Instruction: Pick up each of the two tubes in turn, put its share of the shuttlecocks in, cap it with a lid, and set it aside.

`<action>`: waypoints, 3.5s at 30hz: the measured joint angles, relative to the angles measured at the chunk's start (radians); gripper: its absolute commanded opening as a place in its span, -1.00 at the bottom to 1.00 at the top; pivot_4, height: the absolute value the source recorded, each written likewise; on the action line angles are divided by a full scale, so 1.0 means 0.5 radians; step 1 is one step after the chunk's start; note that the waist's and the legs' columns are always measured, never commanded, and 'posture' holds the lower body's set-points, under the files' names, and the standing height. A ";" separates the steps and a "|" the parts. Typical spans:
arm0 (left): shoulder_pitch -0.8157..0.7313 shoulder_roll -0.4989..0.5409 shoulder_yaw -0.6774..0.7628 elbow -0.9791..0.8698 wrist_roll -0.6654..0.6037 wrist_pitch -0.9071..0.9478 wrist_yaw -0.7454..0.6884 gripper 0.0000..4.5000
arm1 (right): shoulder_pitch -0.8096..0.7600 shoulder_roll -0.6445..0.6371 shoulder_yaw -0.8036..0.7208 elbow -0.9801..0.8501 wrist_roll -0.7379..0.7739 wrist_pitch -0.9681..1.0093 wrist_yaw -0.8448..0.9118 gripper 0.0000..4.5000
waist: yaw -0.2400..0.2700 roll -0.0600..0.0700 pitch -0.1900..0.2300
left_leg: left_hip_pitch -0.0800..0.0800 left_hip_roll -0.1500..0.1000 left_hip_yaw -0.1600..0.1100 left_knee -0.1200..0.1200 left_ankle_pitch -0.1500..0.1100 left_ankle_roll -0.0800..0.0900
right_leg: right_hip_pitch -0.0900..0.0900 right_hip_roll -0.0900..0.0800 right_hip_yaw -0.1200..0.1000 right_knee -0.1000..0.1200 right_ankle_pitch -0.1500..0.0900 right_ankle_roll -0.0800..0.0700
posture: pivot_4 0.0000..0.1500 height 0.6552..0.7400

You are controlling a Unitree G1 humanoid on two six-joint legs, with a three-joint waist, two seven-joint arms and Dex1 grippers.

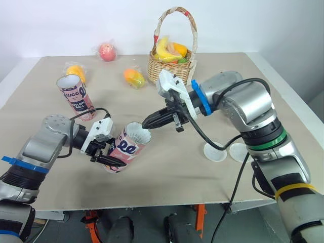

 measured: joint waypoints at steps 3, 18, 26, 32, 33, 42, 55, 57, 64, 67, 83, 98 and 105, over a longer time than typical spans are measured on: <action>-0.001 0.000 0.000 0.001 0.000 0.000 0.000 0.31 | -0.029 0.050 0.119 0.013 -0.044 -0.037 0.065 -0.95 | -0.003 0.000 0.000 | 0.000 0.000 0.000 0.001 0.000 0.000 | 0.000 0.001 0.000 0.000 0.001 0.000 | 1.00 1.00; 0.003 0.001 -0.001 -0.010 -0.001 0.006 0.008 0.31 | -0.328 0.522 0.503 0.597 -0.312 -0.019 0.184 -0.95 | -0.001 0.000 0.000 | -0.001 0.000 -0.001 0.001 0.000 0.000 | 0.000 0.000 -0.002 0.001 0.000 -0.001 | 1.00 1.00; 0.014 0.011 0.002 -0.013 0.002 0.020 0.013 0.31 | -0.337 0.602 0.483 0.713 -0.387 -0.036 0.244 -0.95 | -0.005 0.000 -0.001 | 0.002 0.001 -0.001 0.001 0.000 0.000 | 0.001 0.001 -0.002 0.002 0.001 -0.002 | 1.00 1.00; 0.013 -0.018 0.004 -0.026 -0.008 0.014 0.050 0.31 | -0.345 0.480 0.331 0.773 -0.312 -0.235 0.419 -0.95 | 0.009 -0.001 0.000 | -0.001 -0.001 -0.004 0.002 0.001 -0.001 | 0.001 -0.002 -0.005 0.002 0.000 0.000 | 1.00 1.00; 0.015 -0.024 0.005 -0.032 -0.012 0.010 0.056 0.31 | -0.353 0.396 0.284 0.754 -0.268 -0.271 0.459 -0.95 | 0.013 -0.001 0.000 | -0.002 -0.002 -0.004 0.002 0.001 -0.001 | 0.001 -0.004 -0.006 0.002 0.000 0.001 | 1.00 1.00; 0.025 -0.126 0.045 -0.036 -0.046 -0.080 0.145 0.31 | -0.308 -0.277 0.019 0.632 -0.050 -0.491 0.487 -0.95 | -0.002 -0.001 0.000 | -0.002 -0.003 -0.002 0.001 0.000 0.000 | 0.000 -0.005 -0.006 0.001 0.000 -0.001 | 1.00 1.00; 0.160 -0.615 0.250 -0.058 -0.328 -0.205 0.389 0.31 | 0.376 -0.887 0.012 0.531 -0.516 -0.721 0.491 0.98 | -0.007 0.001 0.001 | 0.001 -0.010 0.003 0.002 -0.001 0.001 | 0.002 -0.011 0.004 0.000 -0.003 0.007 | 1.00 1.00; 0.203 -0.680 0.239 -0.052 -0.333 -0.229 0.417 0.31 | 0.380 -0.890 0.041 0.562 -0.592 -0.749 0.493 0.98 | -0.009 0.001 0.001 | 0.003 -0.008 0.001 0.002 0.000 0.001 | 0.003 -0.007 0.004 0.000 0.000 0.006 | 1.00 1.00; 0.348 -0.894 0.149 0.271 -0.102 -0.716 0.533 0.31 | 0.400 -0.742 0.126 0.872 -0.879 -0.881 0.416 0.98 | -0.004 0.001 0.001 | 0.007 -0.007 0.004 0.006 0.002 -0.002 | 0.007 -0.006 0.008 -0.001 0.008 0.012 | 1.00 1.00; 0.346 -0.960 0.142 0.382 -0.027 -0.985 0.572 0.31 | 0.393 -0.673 0.142 0.981 -0.964 -0.910 0.373 0.98 | 0.002 0.003 0.000 | 0.007 -0.009 0.004 0.007 0.004 -0.005 | 0.009 -0.008 0.009 -0.002 0.010 0.013 | 1.00 1.00; 0.336 -1.042 0.161 0.510 -0.107 -1.016 0.670 0.31 | 0.406 -0.609 0.160 0.974 -1.126 -1.041 0.473 -0.99 | 0.002 0.004 0.000 | 0.007 -0.011 0.003 0.007 0.010 -0.007 | 0.010 -0.009 0.009 -0.002 0.013 0.023 | 1.00 1.00; 0.290 -1.029 0.154 0.617 -0.068 -1.196 0.599 0.31 | -0.091 -0.747 0.041 0.393 -0.291 -0.585 0.518 -0.99 | 0.002 0.009 0.003 | 0.007 -0.010 0.002 0.003 0.010 -0.007 | 0.008 -0.009 0.007 -0.004 0.012 0.020 | 1.00 1.00; 0.214 -1.088 0.173 0.841 -0.039 -1.436 0.580 0.31 | -0.382 -0.452 0.123 0.345 -0.244 -0.481 0.520 -0.99 | -0.002 0.014 0.000 | 0.009 -0.010 0.002 0.004 0.013 -0.002 | 0.007 -0.006 0.008 -0.004 0.016 0.025 | 1.00 1.00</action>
